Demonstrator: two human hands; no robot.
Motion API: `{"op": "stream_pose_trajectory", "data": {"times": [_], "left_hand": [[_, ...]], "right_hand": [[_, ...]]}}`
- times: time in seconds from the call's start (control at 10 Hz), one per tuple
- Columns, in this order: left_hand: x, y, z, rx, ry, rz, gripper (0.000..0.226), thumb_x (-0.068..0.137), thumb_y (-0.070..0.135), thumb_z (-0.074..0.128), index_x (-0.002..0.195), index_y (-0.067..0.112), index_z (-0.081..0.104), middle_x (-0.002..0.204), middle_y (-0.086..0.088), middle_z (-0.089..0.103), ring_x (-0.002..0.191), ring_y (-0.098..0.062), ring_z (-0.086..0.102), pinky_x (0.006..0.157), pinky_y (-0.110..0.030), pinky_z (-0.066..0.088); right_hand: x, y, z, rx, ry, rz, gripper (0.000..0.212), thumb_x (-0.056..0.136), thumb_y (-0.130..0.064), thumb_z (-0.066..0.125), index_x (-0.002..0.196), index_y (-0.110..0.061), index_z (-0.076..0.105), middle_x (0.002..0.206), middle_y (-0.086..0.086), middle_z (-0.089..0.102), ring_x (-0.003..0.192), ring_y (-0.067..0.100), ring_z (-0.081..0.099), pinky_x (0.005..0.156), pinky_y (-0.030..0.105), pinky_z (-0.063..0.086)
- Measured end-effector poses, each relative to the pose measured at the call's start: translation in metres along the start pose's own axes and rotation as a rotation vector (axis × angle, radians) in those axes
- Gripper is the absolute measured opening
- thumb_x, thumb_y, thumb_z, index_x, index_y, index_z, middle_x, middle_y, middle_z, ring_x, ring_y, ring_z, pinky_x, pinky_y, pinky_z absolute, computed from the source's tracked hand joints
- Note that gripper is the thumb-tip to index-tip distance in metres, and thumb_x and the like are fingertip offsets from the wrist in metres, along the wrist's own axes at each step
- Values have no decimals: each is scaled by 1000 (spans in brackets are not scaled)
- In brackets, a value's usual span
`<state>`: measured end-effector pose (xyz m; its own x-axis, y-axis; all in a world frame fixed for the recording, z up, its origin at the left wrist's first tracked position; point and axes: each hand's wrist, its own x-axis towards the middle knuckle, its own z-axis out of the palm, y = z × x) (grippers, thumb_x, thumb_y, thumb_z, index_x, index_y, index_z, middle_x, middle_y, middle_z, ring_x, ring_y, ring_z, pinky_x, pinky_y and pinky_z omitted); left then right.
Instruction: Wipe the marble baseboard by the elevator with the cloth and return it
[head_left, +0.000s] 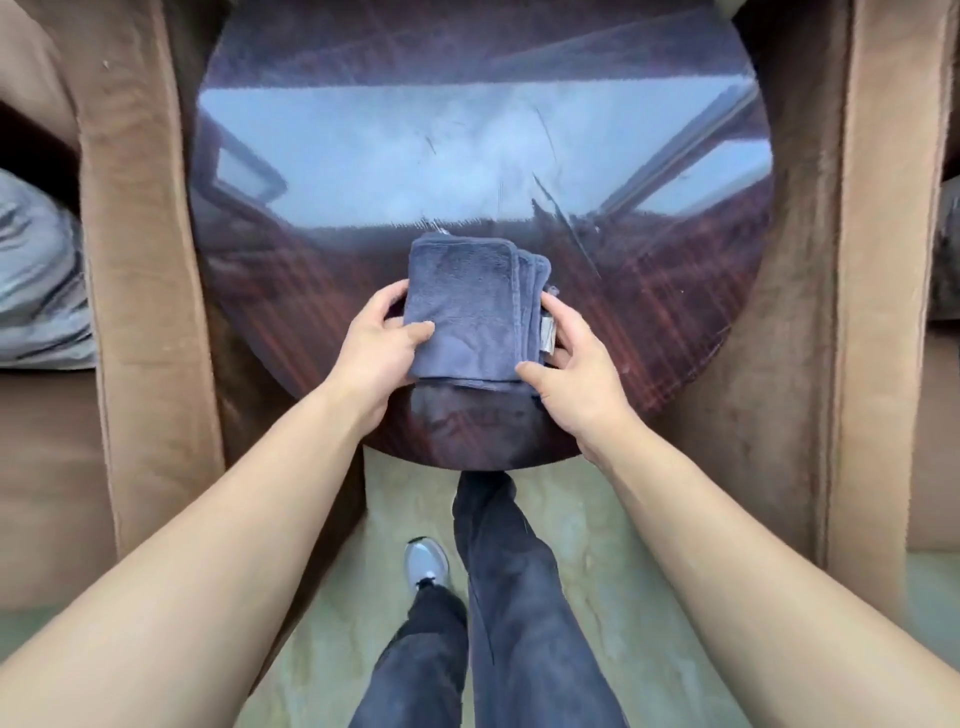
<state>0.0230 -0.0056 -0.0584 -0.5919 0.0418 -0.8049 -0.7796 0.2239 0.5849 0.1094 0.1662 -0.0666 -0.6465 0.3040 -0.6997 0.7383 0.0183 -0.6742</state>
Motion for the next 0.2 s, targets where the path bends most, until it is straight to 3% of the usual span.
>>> {"op": "stream_pose_trajectory", "data": {"times": [0.1, 0.2], "left_hand": [[-24, 4, -3, 145, 10, -21, 55, 93, 11, 55, 144, 29, 44, 111, 3, 63, 98, -18, 61, 79, -36, 53], [-58, 12, -10, 244, 14, -7, 64, 93, 24, 58, 151, 29, 33, 128, 1, 53, 107, -18, 54, 91, -41, 52]], "right_hand": [[-17, -12, -7, -9, 7, 14, 79, 67, -14, 60, 141, -39, 47, 116, -24, 67, 92, 12, 69, 86, 38, 55], [-44, -34, -15, -97, 51, -52, 73, 80, -20, 63, 148, -35, 39, 134, -20, 53, 108, 10, 66, 103, 39, 49]]}}
